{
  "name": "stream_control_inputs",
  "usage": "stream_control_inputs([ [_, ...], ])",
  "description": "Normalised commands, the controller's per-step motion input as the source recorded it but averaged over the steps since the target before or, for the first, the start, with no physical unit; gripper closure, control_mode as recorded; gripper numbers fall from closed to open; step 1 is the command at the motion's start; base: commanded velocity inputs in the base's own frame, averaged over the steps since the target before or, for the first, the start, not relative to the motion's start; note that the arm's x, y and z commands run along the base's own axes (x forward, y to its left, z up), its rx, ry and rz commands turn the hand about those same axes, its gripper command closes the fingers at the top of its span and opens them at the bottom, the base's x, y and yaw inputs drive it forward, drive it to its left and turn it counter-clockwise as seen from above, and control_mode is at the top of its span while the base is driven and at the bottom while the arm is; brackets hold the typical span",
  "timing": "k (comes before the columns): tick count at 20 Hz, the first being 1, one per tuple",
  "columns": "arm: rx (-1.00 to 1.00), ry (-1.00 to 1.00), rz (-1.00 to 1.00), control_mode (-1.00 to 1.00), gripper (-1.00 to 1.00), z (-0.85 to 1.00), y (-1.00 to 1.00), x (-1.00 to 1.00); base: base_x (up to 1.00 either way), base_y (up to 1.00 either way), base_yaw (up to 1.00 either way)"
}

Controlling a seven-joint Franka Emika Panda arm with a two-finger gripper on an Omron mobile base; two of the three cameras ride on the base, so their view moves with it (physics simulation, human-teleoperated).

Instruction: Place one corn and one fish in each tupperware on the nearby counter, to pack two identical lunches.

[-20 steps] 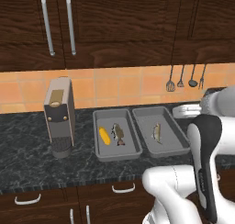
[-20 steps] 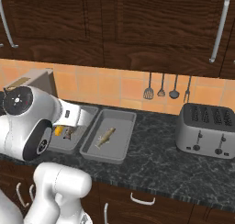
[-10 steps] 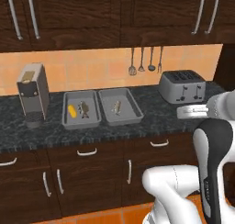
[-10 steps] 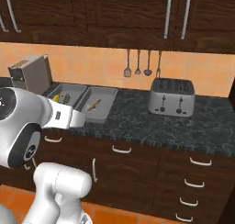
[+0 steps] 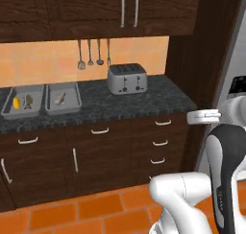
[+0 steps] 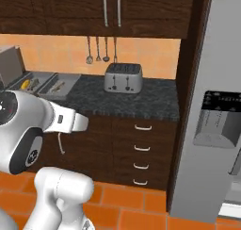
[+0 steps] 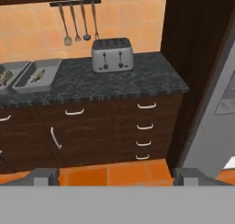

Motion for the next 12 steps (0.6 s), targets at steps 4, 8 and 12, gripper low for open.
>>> stream_control_inputs([
  [4, 0.0, 0.0, 0.0, 1.0, -1.0, 0.0, 0.0, 0.0, -0.15, -1.0, -0.08],
  [8, 0.0, 0.0, 0.0, 1.0, -1.0, 0.0, 0.0, 0.0, 0.0, -1.0, -0.04],
  [12, 0.0, 0.0, 0.0, 1.0, -1.0, 0.0, 0.0, 0.0, 0.23, -1.0, -0.04],
])
